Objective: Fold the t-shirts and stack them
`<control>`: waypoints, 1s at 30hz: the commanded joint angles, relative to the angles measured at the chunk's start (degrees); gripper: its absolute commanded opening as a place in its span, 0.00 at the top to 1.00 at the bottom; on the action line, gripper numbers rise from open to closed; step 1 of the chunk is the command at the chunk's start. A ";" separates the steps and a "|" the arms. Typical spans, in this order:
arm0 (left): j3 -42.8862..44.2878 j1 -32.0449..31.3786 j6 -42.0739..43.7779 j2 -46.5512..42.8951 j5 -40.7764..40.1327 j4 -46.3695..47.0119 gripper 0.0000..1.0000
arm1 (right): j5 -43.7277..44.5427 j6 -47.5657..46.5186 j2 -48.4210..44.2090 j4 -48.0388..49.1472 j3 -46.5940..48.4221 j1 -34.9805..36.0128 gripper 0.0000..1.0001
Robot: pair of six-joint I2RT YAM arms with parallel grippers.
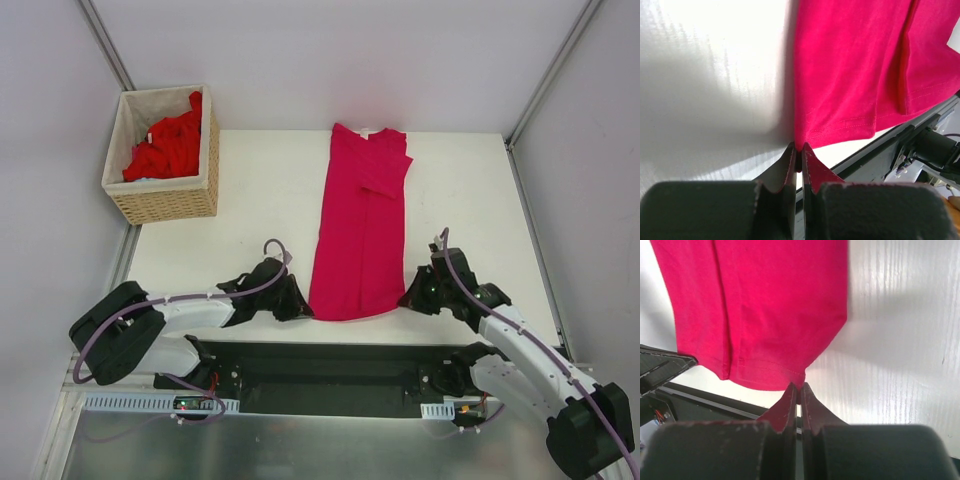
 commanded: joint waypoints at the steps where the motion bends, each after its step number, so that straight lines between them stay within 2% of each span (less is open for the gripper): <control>1: 4.68 -0.39 2.86 0.62 -1.33 -4.54 1.00 | 1.06 -1.44 2.25 -0.27 4.36 0.24 0.99; 13: 21.11 1.71 7.69 7.04 1.83 -8.93 1.00 | 1.15 -2.58 11.13 3.87 9.99 0.24 0.99; 21: 24.64 6.46 10.24 6.43 3.06 -12.10 1.00 | 2.55 -4.07 13.94 3.16 14.56 -0.38 0.99; 30: 26.66 9.72 11.99 6.77 4.12 -13.51 1.00 | 3.26 -6.44 17.02 1.93 20.18 -4.42 0.99</control>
